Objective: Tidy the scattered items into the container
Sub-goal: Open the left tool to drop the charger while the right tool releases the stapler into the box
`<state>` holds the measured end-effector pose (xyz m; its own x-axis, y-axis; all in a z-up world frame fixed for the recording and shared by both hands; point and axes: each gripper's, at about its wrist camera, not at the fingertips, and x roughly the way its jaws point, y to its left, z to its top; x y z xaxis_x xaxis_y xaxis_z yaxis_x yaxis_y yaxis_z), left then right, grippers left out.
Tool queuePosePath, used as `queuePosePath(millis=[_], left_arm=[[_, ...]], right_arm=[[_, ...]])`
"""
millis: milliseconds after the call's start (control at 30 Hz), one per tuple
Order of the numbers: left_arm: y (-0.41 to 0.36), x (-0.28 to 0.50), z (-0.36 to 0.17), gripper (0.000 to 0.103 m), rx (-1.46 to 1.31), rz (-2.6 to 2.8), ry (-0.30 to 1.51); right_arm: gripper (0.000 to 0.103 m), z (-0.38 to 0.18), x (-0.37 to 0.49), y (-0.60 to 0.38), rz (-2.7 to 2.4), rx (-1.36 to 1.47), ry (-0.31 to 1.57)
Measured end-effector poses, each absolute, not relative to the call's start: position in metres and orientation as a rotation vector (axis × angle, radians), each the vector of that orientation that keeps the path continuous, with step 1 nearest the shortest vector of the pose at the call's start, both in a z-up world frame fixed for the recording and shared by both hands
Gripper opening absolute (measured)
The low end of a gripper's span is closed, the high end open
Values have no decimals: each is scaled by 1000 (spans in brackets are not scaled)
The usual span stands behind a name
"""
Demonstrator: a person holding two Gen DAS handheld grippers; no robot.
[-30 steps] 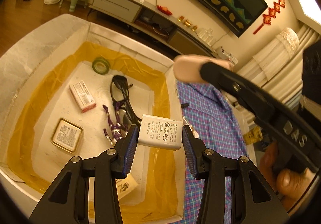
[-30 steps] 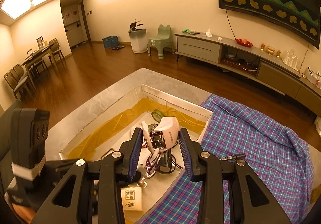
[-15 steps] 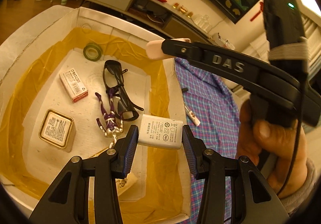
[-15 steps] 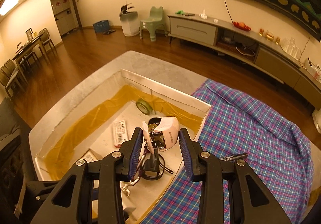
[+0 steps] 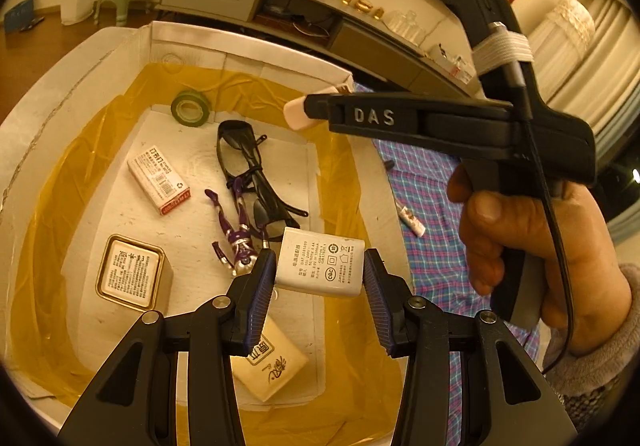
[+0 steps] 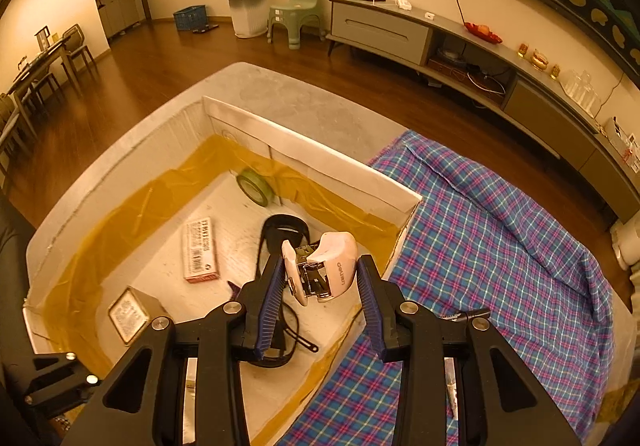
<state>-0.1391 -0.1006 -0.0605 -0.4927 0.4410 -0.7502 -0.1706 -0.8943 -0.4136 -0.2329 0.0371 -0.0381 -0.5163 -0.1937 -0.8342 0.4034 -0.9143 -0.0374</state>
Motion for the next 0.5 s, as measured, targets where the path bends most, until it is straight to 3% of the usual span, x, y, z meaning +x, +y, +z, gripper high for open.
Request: queuePosePath(millis=[133,500], left_arm=[[-98,-143,-65,55,-1375,2394,-400],[-109,-144,-58,57,-1358,2394,-460]], right_arm=[[40,-41,-236,37,-2444,1309,323],[41,-33,-230,44,-2457,1280,266]])
